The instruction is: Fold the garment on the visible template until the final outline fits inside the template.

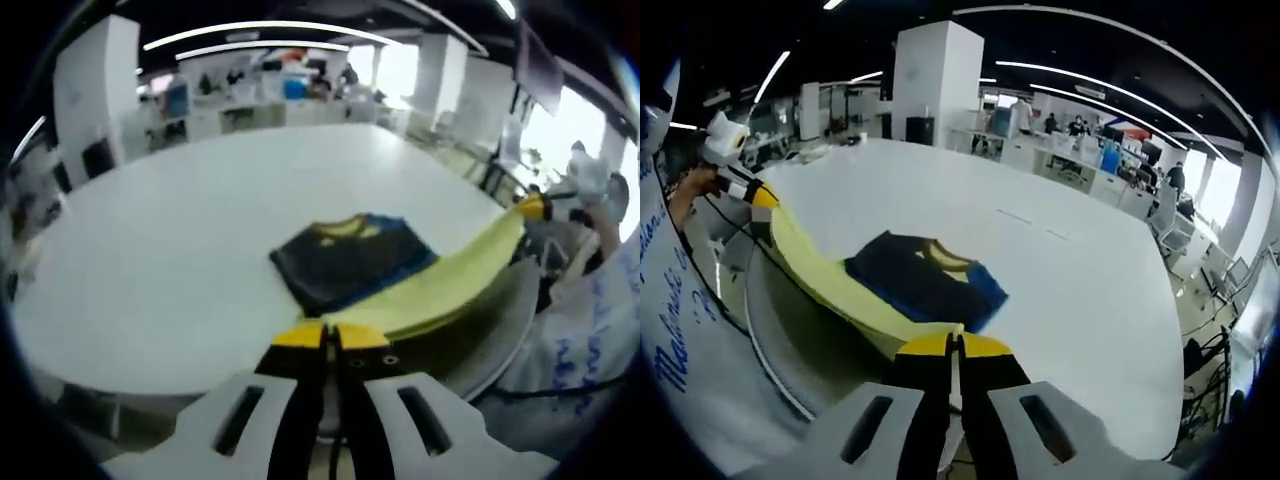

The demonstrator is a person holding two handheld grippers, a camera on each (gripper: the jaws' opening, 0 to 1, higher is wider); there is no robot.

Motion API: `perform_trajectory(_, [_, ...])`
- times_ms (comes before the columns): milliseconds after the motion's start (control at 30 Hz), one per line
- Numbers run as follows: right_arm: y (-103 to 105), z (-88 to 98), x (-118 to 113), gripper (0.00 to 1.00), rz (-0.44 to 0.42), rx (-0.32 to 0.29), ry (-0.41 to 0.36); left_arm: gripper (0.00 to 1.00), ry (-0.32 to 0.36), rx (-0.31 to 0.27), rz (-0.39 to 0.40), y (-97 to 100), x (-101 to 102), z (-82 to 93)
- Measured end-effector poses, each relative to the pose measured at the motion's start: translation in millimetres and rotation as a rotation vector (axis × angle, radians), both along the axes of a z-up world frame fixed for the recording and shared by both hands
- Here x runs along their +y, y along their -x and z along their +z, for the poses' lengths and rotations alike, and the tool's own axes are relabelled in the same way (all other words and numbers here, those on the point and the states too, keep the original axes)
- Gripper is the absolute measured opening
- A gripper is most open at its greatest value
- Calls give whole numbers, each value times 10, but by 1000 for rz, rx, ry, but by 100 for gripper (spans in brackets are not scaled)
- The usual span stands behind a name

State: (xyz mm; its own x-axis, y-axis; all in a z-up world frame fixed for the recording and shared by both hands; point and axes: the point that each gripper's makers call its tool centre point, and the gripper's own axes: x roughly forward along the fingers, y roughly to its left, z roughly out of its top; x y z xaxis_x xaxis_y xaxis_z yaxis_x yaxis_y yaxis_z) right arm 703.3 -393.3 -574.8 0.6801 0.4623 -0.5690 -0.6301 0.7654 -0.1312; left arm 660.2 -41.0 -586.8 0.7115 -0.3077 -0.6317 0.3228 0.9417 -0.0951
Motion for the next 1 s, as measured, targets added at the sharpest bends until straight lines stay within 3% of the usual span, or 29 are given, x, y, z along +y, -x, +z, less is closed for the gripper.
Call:
perform_trajectory(400, [-175, -88, -2, 2, 0, 11, 9, 0, 13, 2, 11, -190, 34, -116])
perform_trajectory(1000, [-558, -264, 46, 2, -2, 36, 21, 0, -1, 18, -1, -702, 97, -354])
